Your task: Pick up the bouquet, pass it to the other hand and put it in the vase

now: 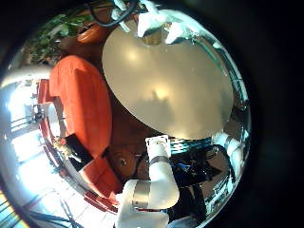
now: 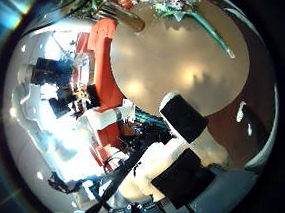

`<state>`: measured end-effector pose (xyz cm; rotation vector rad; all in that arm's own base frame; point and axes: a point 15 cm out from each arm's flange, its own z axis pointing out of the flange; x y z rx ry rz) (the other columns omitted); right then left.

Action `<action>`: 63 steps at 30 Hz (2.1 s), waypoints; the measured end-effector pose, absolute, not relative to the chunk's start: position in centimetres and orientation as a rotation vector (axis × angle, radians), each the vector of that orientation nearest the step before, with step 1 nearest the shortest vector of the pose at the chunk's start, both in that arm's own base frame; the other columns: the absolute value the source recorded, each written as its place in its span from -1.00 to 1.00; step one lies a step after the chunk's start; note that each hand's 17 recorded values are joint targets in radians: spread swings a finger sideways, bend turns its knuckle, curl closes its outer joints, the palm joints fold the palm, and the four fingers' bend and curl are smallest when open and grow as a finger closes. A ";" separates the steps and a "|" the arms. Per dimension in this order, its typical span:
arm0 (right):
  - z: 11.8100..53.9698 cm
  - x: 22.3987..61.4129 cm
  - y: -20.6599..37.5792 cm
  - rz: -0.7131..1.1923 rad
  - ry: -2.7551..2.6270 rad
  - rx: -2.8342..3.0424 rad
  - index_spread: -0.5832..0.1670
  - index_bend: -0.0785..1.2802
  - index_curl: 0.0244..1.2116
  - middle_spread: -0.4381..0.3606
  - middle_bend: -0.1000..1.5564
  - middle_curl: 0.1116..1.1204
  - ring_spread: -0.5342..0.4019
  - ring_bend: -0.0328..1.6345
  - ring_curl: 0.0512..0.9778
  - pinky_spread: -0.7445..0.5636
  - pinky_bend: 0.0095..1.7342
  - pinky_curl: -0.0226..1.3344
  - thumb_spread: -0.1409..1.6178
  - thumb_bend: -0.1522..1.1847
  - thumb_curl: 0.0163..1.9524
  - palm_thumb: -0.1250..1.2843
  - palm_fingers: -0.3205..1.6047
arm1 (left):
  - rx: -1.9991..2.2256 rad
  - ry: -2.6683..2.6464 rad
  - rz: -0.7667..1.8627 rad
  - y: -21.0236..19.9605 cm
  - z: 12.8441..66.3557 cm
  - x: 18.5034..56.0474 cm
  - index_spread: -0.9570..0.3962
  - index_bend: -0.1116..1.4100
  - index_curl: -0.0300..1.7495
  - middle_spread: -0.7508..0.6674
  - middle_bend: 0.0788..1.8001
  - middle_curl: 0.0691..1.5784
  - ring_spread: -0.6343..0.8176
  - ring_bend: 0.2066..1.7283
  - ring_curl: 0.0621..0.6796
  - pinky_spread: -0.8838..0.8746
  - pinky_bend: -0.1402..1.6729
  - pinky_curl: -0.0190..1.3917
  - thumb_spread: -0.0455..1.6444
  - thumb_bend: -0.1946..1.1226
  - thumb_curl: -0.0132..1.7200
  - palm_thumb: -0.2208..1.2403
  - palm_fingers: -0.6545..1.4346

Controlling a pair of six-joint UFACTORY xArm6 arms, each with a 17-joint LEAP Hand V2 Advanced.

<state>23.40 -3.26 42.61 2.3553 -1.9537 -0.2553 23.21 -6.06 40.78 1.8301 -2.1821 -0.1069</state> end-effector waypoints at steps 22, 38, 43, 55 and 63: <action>42.5 25.3 -7.3 -0.293 -2.034 2.290 -0.25 -0.63 -0.50 -0.17 -0.56 -0.48 0.30 -0.24 -0.67 0.71 -0.61 -0.60 0.60 -0.79 -0.65 0.02 -0.25 | 1.735 -2.230 -0.148 -8.1 42.1 23.8 0.53 -0.62 -0.59 0.65 -0.87 -0.66 0.67 -0.70 -0.50 0.61 -0.63 -0.53 0.34 -0.74 -0.59 -0.11 -0.27; 35.4 33.5 -12.3 -0.618 -2.451 1.970 -0.06 -0.68 -0.62 -0.08 -0.40 -0.38 -0.14 0.15 -0.47 0.34 -0.33 -0.57 0.49 -0.81 -0.66 -0.14 -0.12 | 1.521 -2.428 -0.205 -10.4 41.8 27.0 0.53 -0.62 -0.58 0.65 -0.87 -0.67 0.67 -0.70 -0.51 0.61 -0.63 -0.53 0.35 -0.74 -0.60 -0.11 -0.29; 32.4 36.9 -13.9 -0.560 -2.576 1.852 0.01 -0.64 -0.61 -0.04 -0.37 -0.35 -0.19 0.19 -0.44 0.27 -0.26 -0.57 0.44 -0.81 -0.65 -0.13 -0.15 | 1.484 -2.430 -0.193 -9.5 40.9 28.1 0.53 -0.62 -0.58 0.66 -0.87 -0.67 0.67 -0.71 -0.51 0.62 -0.63 -0.52 0.36 -0.74 -0.60 -0.11 -0.29; 25.2 42.8 -10.7 -0.549 -2.546 1.804 0.02 -0.61 -0.54 -0.09 -0.24 -0.26 -0.29 0.25 -0.39 0.16 -0.18 -0.62 0.37 -0.81 -0.62 -0.06 -0.17 | 1.417 -2.401 -0.236 -9.0 38.5 28.9 0.53 -0.63 -0.58 0.66 -0.87 -0.68 0.68 -0.70 -0.51 0.62 -0.63 -0.52 0.37 -0.74 -0.60 -0.10 -0.30; 21.4 43.9 -8.6 -0.622 -2.480 1.770 0.05 -0.60 -0.48 -0.09 -0.22 -0.23 -0.28 0.24 -0.37 0.16 -0.13 -0.66 0.35 -0.81 -0.61 -0.02 -0.20 | 1.423 -2.394 -0.239 -8.2 38.5 29.0 0.53 -0.63 -0.58 0.66 -0.87 -0.68 0.68 -0.70 -0.51 0.62 -0.63 -0.52 0.37 -0.74 -0.60 -0.10 -0.30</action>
